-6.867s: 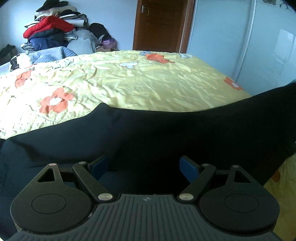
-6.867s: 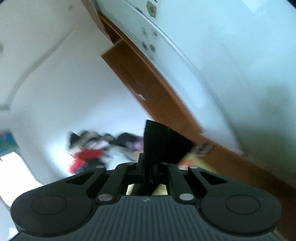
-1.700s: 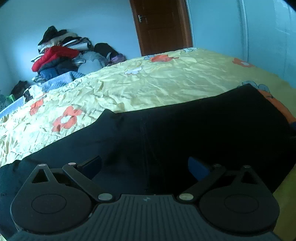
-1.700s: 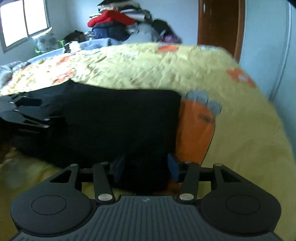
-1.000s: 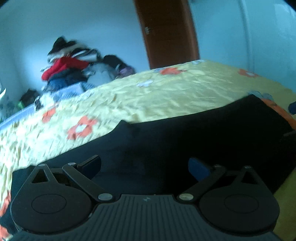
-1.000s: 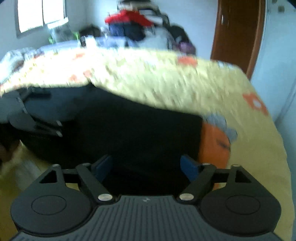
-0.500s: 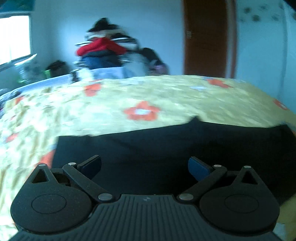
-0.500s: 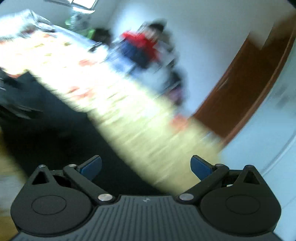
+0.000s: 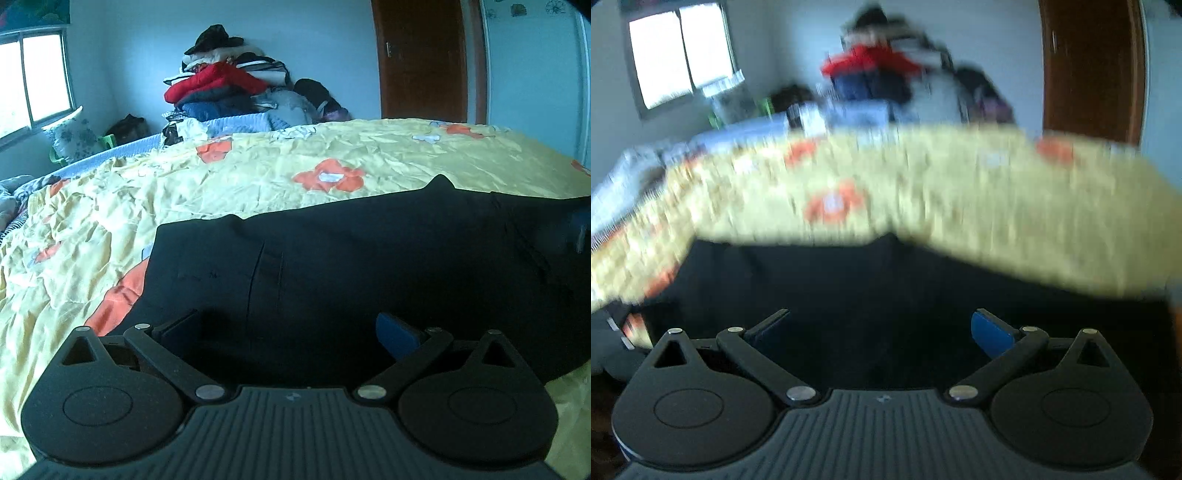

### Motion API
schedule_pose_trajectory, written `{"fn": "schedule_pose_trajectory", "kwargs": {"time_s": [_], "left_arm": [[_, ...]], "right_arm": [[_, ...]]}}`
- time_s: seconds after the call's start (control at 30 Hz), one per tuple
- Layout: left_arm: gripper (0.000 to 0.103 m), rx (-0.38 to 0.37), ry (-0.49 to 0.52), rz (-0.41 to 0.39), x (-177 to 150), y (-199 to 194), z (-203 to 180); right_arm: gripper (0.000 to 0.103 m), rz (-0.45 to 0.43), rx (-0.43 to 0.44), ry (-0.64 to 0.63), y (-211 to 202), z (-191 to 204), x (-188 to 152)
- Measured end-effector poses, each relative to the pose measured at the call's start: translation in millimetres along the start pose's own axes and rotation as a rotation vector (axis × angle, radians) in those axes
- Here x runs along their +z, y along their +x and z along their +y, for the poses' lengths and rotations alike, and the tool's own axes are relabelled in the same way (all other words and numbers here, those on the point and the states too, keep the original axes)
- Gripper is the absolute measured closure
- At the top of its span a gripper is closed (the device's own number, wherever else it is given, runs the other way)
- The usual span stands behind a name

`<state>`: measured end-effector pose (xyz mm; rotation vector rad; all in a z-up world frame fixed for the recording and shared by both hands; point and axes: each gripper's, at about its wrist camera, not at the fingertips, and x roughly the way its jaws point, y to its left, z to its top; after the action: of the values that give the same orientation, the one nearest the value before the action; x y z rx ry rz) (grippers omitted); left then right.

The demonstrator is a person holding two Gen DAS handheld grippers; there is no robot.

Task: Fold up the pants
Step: 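Grasp the pants edge with the left gripper while the right gripper grasps beside it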

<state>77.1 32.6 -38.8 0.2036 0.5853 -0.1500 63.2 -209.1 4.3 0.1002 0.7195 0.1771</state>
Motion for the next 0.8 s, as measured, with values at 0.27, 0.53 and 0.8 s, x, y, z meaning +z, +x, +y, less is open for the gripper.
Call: {"fn": "schedule_pose_trajectory", "kwargs": {"time_s": [0.27,0.53,0.8], "left_arm": [[0.001,0.131,-0.063,-0.057,23,-18,42],[0.002,0.189,-0.350,0.004,30,-40,115],[0.003,-0.017,-0.572,0.164,11,-38,152]], "right_arm": [[0.000,-0.097,-0.036,-0.246,-15,55,-17],[0.000,-0.073,0.121,-0.518,6,146,-26],[0.000,-0.108,-0.002,-0.993,27,223,-64]]}}
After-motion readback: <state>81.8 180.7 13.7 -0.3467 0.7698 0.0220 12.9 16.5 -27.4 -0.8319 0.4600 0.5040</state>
